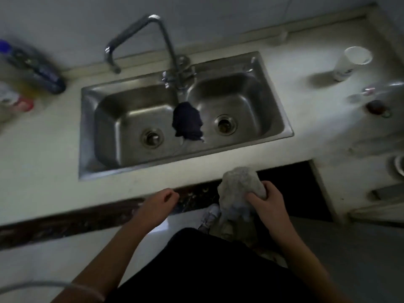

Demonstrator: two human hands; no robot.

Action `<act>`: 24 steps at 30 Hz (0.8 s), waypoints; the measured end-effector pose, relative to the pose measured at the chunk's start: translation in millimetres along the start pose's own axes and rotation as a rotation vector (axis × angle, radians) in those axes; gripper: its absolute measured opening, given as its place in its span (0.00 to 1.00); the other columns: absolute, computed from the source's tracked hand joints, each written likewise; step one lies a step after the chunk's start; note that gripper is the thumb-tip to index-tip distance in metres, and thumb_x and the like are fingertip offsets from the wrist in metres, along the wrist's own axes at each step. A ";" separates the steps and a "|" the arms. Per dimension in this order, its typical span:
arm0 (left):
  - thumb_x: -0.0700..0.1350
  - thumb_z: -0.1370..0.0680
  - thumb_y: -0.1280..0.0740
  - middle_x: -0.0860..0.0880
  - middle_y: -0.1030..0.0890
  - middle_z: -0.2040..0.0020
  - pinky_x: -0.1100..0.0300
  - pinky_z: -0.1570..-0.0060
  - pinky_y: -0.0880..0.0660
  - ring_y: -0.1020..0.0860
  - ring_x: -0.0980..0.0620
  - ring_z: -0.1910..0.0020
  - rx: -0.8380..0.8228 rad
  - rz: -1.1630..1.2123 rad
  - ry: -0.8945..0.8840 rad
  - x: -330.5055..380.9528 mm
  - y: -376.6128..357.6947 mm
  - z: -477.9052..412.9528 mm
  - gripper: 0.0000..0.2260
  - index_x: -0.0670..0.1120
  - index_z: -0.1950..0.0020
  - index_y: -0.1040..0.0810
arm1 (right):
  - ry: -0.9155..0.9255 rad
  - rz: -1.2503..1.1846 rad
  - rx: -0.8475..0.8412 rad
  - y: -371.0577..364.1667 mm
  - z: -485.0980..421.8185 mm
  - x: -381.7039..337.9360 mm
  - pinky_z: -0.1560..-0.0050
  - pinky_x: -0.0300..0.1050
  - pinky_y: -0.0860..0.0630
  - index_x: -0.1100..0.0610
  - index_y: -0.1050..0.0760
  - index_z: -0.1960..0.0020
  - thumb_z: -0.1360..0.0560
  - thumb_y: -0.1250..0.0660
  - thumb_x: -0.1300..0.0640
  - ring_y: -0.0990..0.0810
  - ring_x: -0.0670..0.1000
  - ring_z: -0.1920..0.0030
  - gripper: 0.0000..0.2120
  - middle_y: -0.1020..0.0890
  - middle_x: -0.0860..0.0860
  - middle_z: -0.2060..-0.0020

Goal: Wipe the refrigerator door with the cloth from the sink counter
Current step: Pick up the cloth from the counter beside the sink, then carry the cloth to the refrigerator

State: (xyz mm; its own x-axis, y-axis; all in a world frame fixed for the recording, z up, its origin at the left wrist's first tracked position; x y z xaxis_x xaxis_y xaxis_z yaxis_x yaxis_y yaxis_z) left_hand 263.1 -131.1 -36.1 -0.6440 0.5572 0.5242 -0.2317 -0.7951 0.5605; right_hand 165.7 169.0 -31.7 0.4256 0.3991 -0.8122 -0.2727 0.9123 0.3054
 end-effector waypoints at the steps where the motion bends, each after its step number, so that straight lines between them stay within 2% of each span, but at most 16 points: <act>1: 0.63 0.25 0.44 0.46 0.17 0.57 0.47 0.50 0.23 0.18 0.47 0.57 0.027 0.009 0.044 -23.1 -3.4 17.3 0.22 0.47 0.55 0.22 | 0.022 0.043 -0.062 -14.7 6.0 -1.0 0.59 0.46 0.25 0.60 0.23 0.49 0.26 0.28 0.64 0.21 0.49 0.60 0.06 0.19 0.54 0.59; 5: 0.58 0.18 0.42 0.48 0.22 0.60 0.53 0.57 0.29 0.22 0.47 0.57 0.174 0.024 0.293 -118.8 -19.1 95.7 0.15 0.50 0.59 0.26 | 0.140 0.222 -0.316 -81.2 25.0 -13.8 0.65 0.38 0.28 0.60 0.24 0.49 0.25 0.28 0.65 0.24 0.47 0.63 0.07 0.21 0.51 0.61; 7: 0.55 0.17 0.42 0.45 0.21 0.59 0.53 0.57 0.30 0.22 0.45 0.57 0.228 0.122 0.405 -159.2 -29.8 135.7 0.16 0.45 0.56 0.24 | 0.206 0.284 -0.451 -115.1 39.1 -25.4 0.68 0.34 0.28 0.60 0.25 0.48 0.25 0.28 0.65 0.25 0.46 0.63 0.08 0.21 0.51 0.60; 9: 0.54 0.17 0.42 0.42 0.19 0.57 0.52 0.56 0.27 0.21 0.45 0.57 0.302 0.279 0.512 -198.4 -41.9 177.3 0.19 0.40 0.53 0.22 | 0.255 0.332 -0.565 -149.9 56.6 -36.7 0.67 0.34 0.28 0.59 0.25 0.48 0.24 0.28 0.65 0.24 0.46 0.62 0.08 0.21 0.53 0.58; 11: 0.58 0.21 0.40 0.42 0.17 0.56 0.49 0.52 0.23 0.19 0.44 0.56 0.395 0.468 0.630 -237.9 -60.7 218.4 0.22 0.41 0.53 0.20 | 0.288 0.378 -0.646 -183.8 74.3 -46.2 0.65 0.39 0.26 0.58 0.25 0.47 0.24 0.28 0.64 0.23 0.47 0.62 0.09 0.20 0.55 0.57; 13: 0.63 0.28 0.41 0.43 0.16 0.57 0.51 0.55 0.22 0.18 0.43 0.59 0.500 0.685 0.713 -278.7 -86.5 253.3 0.24 0.43 0.55 0.19 | 0.313 0.417 -0.735 -218.8 92.3 -52.1 0.67 0.35 0.26 0.57 0.25 0.48 0.25 0.27 0.63 0.23 0.45 0.63 0.09 0.20 0.54 0.57; 14: 0.61 0.28 0.40 0.42 0.16 0.57 0.54 0.59 0.24 0.19 0.44 0.61 0.539 0.792 0.760 -295.0 -98.6 268.7 0.22 0.44 0.56 0.20 | 0.323 0.439 -0.779 -236.3 101.9 -54.1 0.69 0.33 0.27 0.57 0.25 0.49 0.25 0.27 0.63 0.24 0.44 0.65 0.08 0.20 0.54 0.58; 16: 0.52 0.19 0.37 0.38 0.17 0.57 0.57 0.65 0.27 0.22 0.44 0.64 0.612 0.956 0.836 -323.5 -116.1 294.9 0.16 0.42 0.57 0.21 | 0.359 0.487 -0.845 -271.5 120.3 -56.7 0.69 0.32 0.28 0.58 0.25 0.51 0.26 0.27 0.64 0.25 0.42 0.68 0.08 0.21 0.55 0.59; 18: 0.45 0.16 0.40 0.37 0.19 0.58 0.58 0.67 0.30 0.23 0.44 0.65 0.641 1.051 0.909 -353.7 -134.6 315.3 0.15 0.39 0.56 0.21 | 0.384 0.540 -0.895 -305.5 138.7 -58.8 0.68 0.33 0.28 0.58 0.25 0.51 0.27 0.27 0.64 0.25 0.41 0.67 0.09 0.21 0.55 0.59; 21: 0.47 0.15 0.42 0.36 0.18 0.57 0.58 0.63 0.28 0.21 0.43 0.63 0.636 1.183 0.958 -392.5 -152.7 334.2 0.18 0.36 0.51 0.20 | 0.384 0.594 -0.940 -356.9 164.9 -59.7 0.69 0.32 0.27 0.58 0.25 0.50 0.27 0.26 0.64 0.24 0.40 0.68 0.09 0.20 0.54 0.59; 24: 0.48 0.15 0.42 0.38 0.19 0.60 0.59 0.65 0.29 0.22 0.44 0.65 0.632 1.237 0.968 -418.6 -143.3 341.4 0.18 0.35 0.50 0.20 | 0.397 0.621 -0.956 -406.0 188.3 -61.0 0.69 0.33 0.26 0.58 0.24 0.49 0.27 0.26 0.64 0.22 0.40 0.67 0.10 0.18 0.54 0.58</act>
State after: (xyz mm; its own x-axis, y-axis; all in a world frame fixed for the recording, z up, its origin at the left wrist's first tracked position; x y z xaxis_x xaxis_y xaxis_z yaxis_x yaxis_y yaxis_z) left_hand 814.8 -168.7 -117.0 -0.4361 -0.8104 0.3912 0.8679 -0.2639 0.4208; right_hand 412.8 -208.6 -12.6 -0.2538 0.5367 -0.8047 -0.9366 0.0716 0.3431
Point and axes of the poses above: each hand's wrist, its own z-axis away from the middle knuckle, its own y-axis out of the back of the hand, x = y × z, the point moved 2 cm from there along -z, towards the middle knuckle
